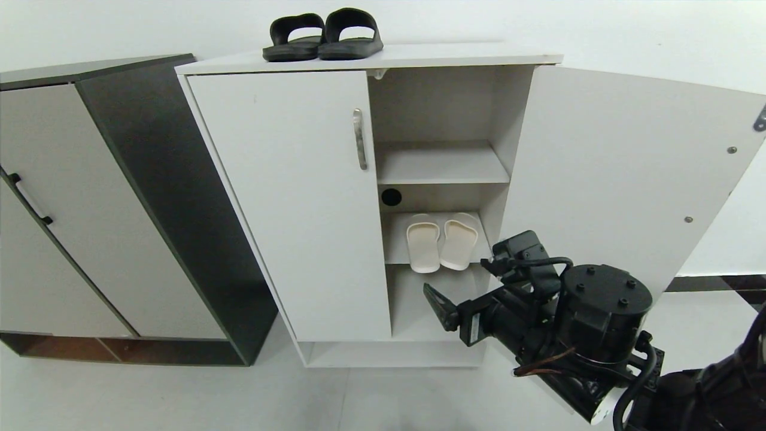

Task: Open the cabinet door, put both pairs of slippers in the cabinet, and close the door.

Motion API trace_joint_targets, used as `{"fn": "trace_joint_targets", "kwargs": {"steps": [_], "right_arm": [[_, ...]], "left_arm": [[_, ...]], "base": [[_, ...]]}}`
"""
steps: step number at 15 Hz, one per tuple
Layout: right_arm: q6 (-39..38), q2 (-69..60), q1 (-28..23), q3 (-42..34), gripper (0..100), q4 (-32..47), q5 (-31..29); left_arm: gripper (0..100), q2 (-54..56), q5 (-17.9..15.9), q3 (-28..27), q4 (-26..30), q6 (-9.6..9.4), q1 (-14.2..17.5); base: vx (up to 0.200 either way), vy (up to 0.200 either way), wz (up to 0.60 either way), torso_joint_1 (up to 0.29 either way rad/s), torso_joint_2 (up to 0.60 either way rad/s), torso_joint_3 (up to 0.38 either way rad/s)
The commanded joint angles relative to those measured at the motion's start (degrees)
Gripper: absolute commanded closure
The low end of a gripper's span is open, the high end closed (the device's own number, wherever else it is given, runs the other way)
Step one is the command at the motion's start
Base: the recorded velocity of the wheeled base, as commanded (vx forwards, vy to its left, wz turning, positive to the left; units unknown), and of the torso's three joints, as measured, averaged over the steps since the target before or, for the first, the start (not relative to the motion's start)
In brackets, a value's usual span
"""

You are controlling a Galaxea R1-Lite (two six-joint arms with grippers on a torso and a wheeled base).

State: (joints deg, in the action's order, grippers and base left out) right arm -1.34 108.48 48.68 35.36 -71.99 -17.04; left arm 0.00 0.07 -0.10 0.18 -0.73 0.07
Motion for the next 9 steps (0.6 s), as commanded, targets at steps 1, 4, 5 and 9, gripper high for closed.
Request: {"fn": "trace_joint_targets", "kwargs": {"steps": [1, 4, 5, 9], "right_arm": [[0.02, 0.15, 0.01, -0.38, 0, -0.26, -0.01], [0.02, 0.32, 0.01, -0.47, 0, -0.96, -0.01], [0.02, 0.32, 0.01, -0.47, 0, -0.96, -0.01], [-0.07, 0.32, 0.01, -1.18, 0, -1.05, -0.01]], "left_arm": [[100, -0.09, 0.01, 0.01, -0.01, 0.03, 0.01], [100, -0.09, 0.10, 0.01, 0.08, -0.06, 0.01], [100, -0.09, 0.10, 0.01, -0.01, -0.06, 0.01], [100, -0.09, 0.10, 0.01, -0.01, -0.06, 0.01]], "base": [[0.000, 0.200, 0.00, -0.002, 0.01, 0.046], [0.000, 0.200, 0.00, 0.009, 0.00, 0.017], [0.000, 0.200, 0.00, -0.002, -0.01, -0.002], [0.000, 0.200, 0.00, 0.001, 0.00, 0.002]]}}
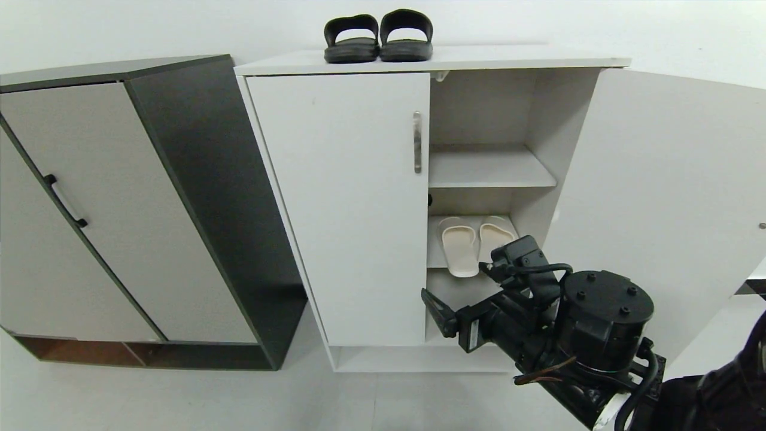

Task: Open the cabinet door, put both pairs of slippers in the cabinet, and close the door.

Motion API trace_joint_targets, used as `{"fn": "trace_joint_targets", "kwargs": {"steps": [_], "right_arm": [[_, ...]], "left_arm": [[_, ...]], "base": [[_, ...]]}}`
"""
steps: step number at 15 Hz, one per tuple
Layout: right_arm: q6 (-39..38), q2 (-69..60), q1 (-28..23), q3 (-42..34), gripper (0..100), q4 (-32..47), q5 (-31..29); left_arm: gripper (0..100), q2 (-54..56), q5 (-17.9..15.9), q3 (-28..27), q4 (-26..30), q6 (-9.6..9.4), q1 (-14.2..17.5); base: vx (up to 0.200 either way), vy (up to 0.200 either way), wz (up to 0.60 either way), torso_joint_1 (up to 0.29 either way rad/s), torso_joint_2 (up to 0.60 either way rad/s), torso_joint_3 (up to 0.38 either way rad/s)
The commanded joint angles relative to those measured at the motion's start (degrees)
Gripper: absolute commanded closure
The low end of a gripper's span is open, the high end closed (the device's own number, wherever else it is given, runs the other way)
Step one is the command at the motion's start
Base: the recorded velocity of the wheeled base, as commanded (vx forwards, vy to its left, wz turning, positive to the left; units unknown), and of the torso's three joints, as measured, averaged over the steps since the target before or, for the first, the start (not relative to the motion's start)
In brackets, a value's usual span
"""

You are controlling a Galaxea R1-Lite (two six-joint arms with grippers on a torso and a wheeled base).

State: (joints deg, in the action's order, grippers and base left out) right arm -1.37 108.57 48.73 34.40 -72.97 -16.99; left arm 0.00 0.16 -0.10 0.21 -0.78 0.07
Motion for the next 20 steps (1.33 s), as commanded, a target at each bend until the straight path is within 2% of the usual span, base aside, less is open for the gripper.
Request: {"fn": "trace_joint_targets", "kwargs": {"steps": [1, 5, 7, 14, 20], "right_arm": [[-0.04, 0.24, -0.03, -0.30, 0, -0.06, 0.03], [0.05, 0.41, -0.03, -0.65, 0, -0.06, 0.38], [0.57, 1.65, -0.47, -0.74, 0, -0.68, 0.56], [5.14, 7.09, -2.23, -3.73, 0, -12.72, 2.05], [6.46, 7.36, -2.23, -4.26, 0, -13.78, 2.67]], "left_arm": [[100, -0.09, 0.11, 0.01, -0.03, -0.01, 0.01], [100, -0.09, 0.02, 0.01, -0.03, 0.08, 0.01], [100, -0.09, 0.11, 0.01, -0.03, 0.16, 0.01], [100, -0.09, 0.11, 0.01, -0.03, 0.43, 0.01], [100, -0.09, 0.11, 0.01, -0.03, 0.43, 0.01]], "base": [[0.000, 0.200, 0.00, 0.002, 0.00, 0.002], [0.000, 0.200, 0.00, -0.001, 0.00, 0.007], [0.000, 0.000, 0.00, 0.000, 0.00, 0.000], [0.000, 0.000, 0.00, 0.000, 0.00, 0.000], [0.000, 0.000, 0.00, 0.000, 0.00, 0.000]]}}
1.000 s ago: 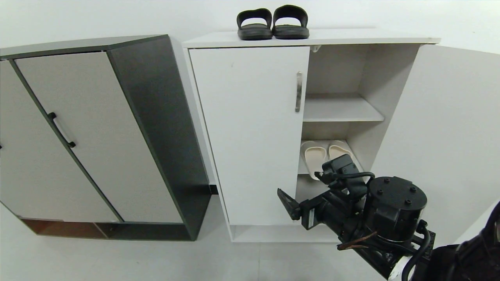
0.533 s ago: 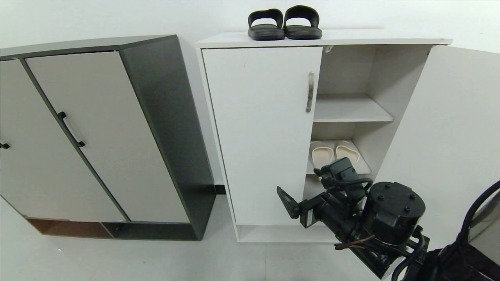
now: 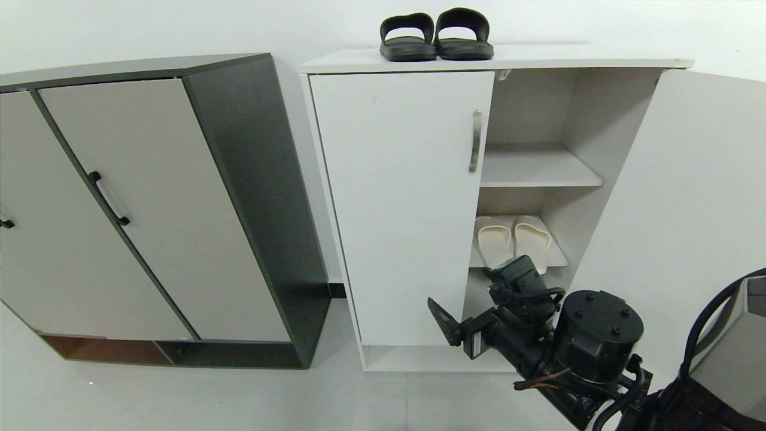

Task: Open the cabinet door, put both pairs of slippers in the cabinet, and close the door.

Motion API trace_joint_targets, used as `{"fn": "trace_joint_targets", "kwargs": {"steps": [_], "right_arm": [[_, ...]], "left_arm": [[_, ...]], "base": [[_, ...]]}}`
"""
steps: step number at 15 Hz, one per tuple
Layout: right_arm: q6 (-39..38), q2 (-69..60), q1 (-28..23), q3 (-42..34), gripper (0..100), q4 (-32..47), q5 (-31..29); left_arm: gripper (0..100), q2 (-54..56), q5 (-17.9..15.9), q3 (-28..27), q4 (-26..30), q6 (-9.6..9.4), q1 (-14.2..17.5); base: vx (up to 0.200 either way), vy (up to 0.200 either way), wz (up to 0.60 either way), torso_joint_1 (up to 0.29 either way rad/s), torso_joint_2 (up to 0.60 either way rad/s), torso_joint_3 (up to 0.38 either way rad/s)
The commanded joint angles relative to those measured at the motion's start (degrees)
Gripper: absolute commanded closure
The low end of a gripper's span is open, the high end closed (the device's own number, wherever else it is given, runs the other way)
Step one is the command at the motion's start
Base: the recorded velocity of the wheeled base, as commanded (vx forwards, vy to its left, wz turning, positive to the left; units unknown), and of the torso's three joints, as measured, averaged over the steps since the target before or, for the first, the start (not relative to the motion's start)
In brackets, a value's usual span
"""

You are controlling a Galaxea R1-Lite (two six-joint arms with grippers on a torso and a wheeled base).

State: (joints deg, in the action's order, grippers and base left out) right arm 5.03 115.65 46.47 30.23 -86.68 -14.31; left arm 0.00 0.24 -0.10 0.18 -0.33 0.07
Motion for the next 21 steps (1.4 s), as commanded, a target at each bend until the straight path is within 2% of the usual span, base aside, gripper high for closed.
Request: {"fn": "trace_joint_targets", "kwargs": {"steps": [1, 8, 13, 21], "right_arm": [[-0.11, 0.28, 0.02, -0.09, 0, -0.16, 0.07], [0.06, 1.33, -0.77, -0.70, 0, -2.89, 1.83], [0.06, 1.33, -0.86, -1.05, 0, -2.89, 1.83], [0.06, 1.51, -0.86, -1.05, 0, -2.80, 1.83]], "left_arm": [[100, -0.09, 0.02, 0.01, -0.01, -0.02, 0.01], [100, -0.09, 0.02, 0.01, -0.01, -0.02, 0.01], [100, -0.09, 0.02, 0.01, -0.01, -0.02, 0.01], [100, -0.09, 0.02, 0.01, -0.01, -0.02, 0.01]], "base": [[0.000, 0.000, 0.00, 0.000, 0.00, 0.000], [0.000, 0.000, 0.00, 0.000, 0.00, 0.000], [0.000, 0.000, 0.00, 0.179, -0.15, -0.166], [0.000, 0.000, 0.00, 0.159, -0.55, -0.223]]}}
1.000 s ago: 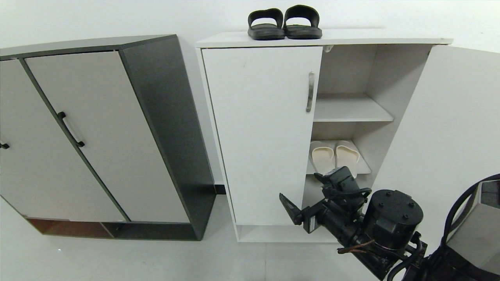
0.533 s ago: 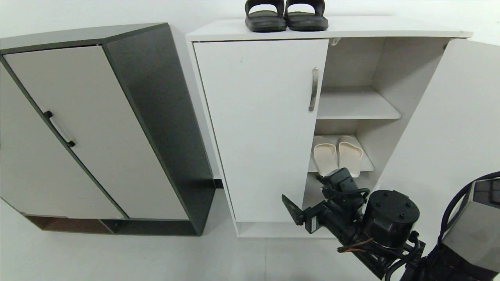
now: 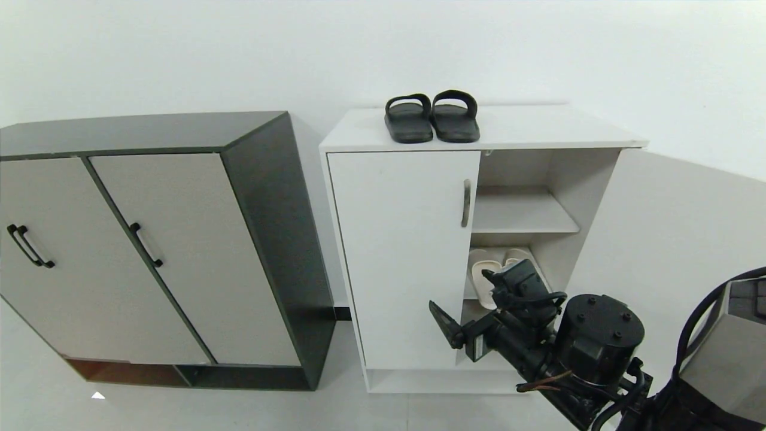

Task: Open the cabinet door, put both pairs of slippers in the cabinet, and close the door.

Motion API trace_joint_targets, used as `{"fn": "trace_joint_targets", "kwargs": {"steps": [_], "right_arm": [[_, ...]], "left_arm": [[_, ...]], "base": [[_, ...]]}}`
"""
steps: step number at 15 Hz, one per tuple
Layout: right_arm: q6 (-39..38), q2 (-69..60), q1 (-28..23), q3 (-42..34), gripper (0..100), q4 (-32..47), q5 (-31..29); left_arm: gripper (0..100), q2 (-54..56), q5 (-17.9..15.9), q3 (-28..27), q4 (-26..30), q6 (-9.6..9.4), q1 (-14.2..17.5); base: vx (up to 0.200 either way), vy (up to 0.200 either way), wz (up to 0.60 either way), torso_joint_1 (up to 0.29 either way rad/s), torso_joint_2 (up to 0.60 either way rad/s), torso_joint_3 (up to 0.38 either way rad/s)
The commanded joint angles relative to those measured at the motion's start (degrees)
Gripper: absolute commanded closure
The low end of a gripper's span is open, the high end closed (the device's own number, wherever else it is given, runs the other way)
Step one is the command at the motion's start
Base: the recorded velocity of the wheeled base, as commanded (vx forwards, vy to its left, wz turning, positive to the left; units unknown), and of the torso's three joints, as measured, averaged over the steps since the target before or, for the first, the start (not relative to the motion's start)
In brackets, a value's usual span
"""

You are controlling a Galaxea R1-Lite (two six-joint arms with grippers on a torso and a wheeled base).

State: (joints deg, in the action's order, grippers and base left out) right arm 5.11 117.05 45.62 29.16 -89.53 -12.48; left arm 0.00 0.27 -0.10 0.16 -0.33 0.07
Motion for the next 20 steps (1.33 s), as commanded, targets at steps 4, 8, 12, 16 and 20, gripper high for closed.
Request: {"fn": "trace_joint_targets", "kwargs": {"steps": [4, 8, 12, 16, 20], "right_arm": [[-0.01, 0.28, 0.00, 0.02, 0, -0.03, 0.00], [-0.01, 0.28, 0.00, 0.02, 0, -0.03, 0.00], [-0.01, 0.46, 0.00, -0.07, 0, -0.12, 0.00], [-0.01, 0.46, 0.00, -0.07, 0, -0.12, 0.00], [-0.01, 0.37, 0.00, -0.86, 0, -0.47, 0.62]], "left_arm": [[100, 0.00, 0.00, 0.01, 0.02, -0.02, 0.01], [100, -0.09, 0.08, 0.01, 0.02, -0.02, 0.01], [100, 0.00, 0.08, 0.01, 0.02, 0.07, 0.01], [100, 0.00, 0.08, 0.01, 0.02, 0.07, 0.01], [100, 0.00, 0.08, 0.01, 0.02, 0.07, 0.01]], "base": [[0.000, 0.000, 0.00, 0.309, -0.48, -0.243], [0.000, 0.000, 0.00, 0.277, -0.49, -0.251], [0.000, 0.000, 0.00, 0.262, -0.52, -0.257], [0.000, 0.000, 0.00, 0.272, -0.55, -0.270], [0.000, 0.000, 0.00, 0.299, -0.59, -0.298]]}}
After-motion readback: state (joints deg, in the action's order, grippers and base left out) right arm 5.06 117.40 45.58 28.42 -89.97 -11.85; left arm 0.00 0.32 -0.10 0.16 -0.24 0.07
